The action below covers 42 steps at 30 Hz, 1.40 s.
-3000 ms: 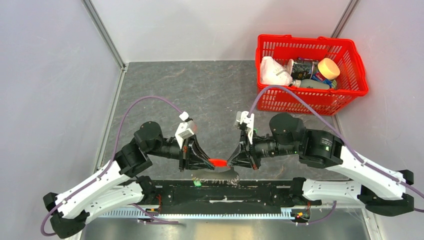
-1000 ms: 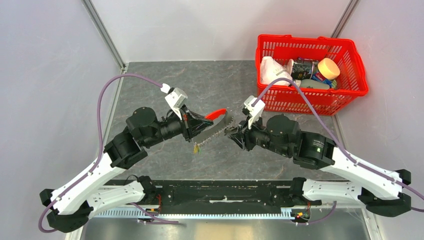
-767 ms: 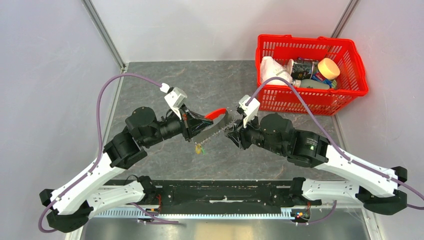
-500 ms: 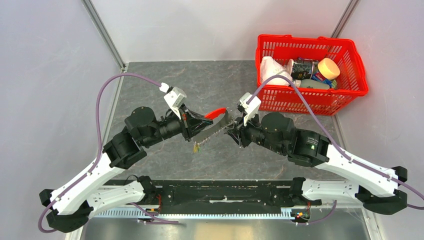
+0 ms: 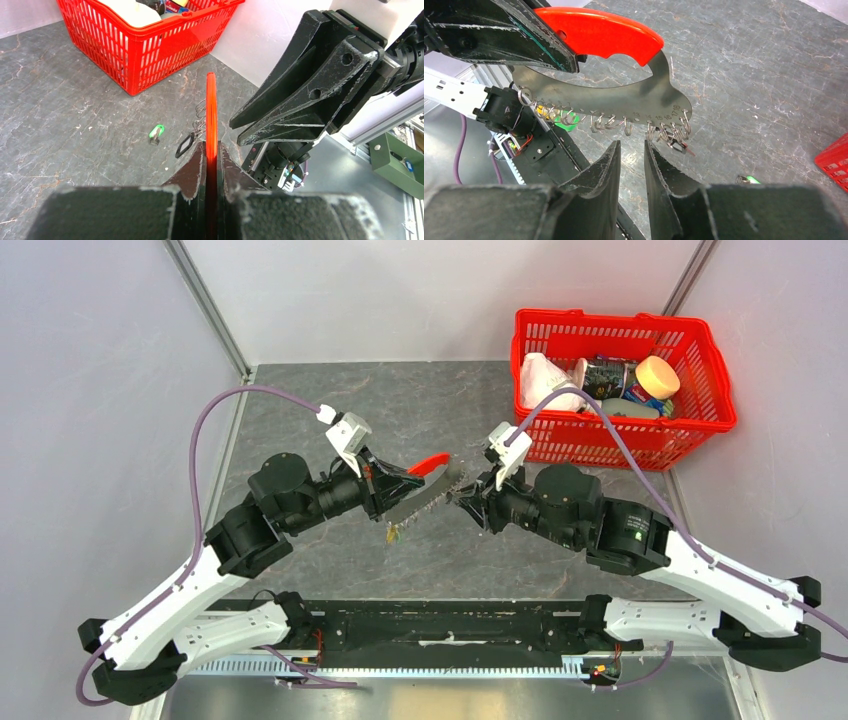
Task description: Put the keys on the keyring
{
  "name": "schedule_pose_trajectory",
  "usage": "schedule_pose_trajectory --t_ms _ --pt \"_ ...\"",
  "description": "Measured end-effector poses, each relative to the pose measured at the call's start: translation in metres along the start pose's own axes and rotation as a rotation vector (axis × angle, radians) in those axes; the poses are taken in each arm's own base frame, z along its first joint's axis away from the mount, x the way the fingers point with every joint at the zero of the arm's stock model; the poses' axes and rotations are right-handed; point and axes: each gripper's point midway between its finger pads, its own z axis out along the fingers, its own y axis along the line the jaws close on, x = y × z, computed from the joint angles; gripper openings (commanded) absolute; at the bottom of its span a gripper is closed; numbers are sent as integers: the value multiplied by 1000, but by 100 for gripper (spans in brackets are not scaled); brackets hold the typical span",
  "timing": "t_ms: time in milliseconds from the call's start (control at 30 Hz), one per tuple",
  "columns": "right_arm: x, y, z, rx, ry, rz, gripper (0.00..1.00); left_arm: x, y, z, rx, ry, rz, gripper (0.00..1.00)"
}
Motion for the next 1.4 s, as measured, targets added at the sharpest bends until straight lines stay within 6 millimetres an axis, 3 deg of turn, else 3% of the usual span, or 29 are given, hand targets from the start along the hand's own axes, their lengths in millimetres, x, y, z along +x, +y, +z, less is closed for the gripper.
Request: schedule_pose_trajectory --t_ms 1400 --pt "6 -8 21 50 36 -98 27 -3 -1 -6 -4 0 -9 2"
